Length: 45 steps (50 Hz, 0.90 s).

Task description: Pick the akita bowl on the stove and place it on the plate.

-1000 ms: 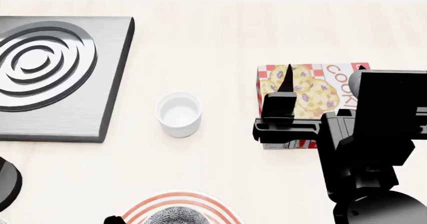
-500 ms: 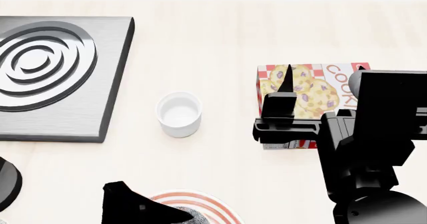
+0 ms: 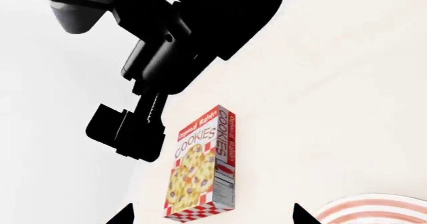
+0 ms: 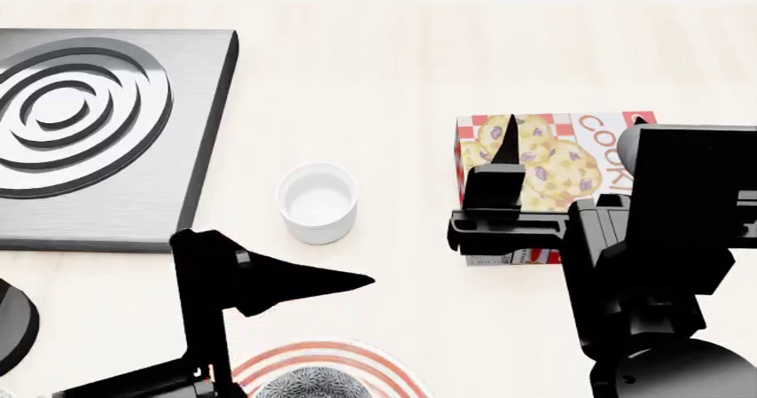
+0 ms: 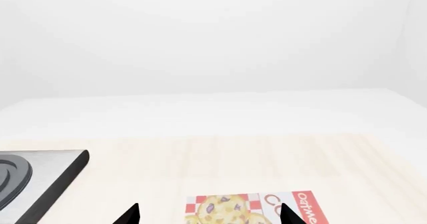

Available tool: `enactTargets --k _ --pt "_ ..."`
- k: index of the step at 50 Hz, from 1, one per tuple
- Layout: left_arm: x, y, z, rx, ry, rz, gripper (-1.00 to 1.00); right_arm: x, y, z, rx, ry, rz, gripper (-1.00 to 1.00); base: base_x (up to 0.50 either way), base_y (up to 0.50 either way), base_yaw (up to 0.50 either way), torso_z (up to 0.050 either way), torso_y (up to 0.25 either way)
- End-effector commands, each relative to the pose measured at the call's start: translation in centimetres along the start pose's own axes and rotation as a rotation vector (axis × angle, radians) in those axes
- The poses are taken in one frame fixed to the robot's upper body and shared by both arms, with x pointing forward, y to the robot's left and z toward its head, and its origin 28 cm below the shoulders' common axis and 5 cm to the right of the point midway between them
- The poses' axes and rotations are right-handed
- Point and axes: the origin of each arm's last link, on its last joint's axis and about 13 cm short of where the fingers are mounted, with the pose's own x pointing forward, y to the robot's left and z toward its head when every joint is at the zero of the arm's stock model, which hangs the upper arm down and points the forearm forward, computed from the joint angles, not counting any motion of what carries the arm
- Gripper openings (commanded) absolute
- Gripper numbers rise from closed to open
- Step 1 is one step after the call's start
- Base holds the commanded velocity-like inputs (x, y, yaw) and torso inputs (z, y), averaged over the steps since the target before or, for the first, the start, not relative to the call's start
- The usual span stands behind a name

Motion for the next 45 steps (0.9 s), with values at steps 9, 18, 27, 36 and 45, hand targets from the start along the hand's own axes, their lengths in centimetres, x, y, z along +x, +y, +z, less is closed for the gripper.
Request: enactTargets --k 9,18,27,36,45 --pt "0.0 1.6 1.4 -0.202 -0.074 0.156 1.00 0.2 -0.2 0.1 0.017 -0.014 -0.005 1.00 0.00 0.00 0.00 0.000 0.000" --pt "-0.1 2.8 1.3 -0.286 -0.083 0.226 1.00 0.2 -0.1 0.2 0.016 -0.015 -0.005 1.00 0.00 0.00 0.00 0.000 0.000" --pt "-0.2 4.2 0.7 -0.384 -0.078 0.306 1.00 0.2 -0.1 0.3 0.018 -0.013 -0.005 1.00 0.00 0.00 0.00 0.000 0.000" --pt "-0.5 5.7 0.4 -0.475 -0.087 0.391 1.00 0.2 -0.2 0.0 0.019 -0.014 -0.006 1.00 0.00 0.00 0.00 0.000 0.000" --pt "-1.6 7.1 0.2 -0.574 -0.119 0.487 1.00 0.2 -0.1 0.1 0.018 -0.013 -0.006 1.00 0.00 0.00 0.00 0.000 0.000"
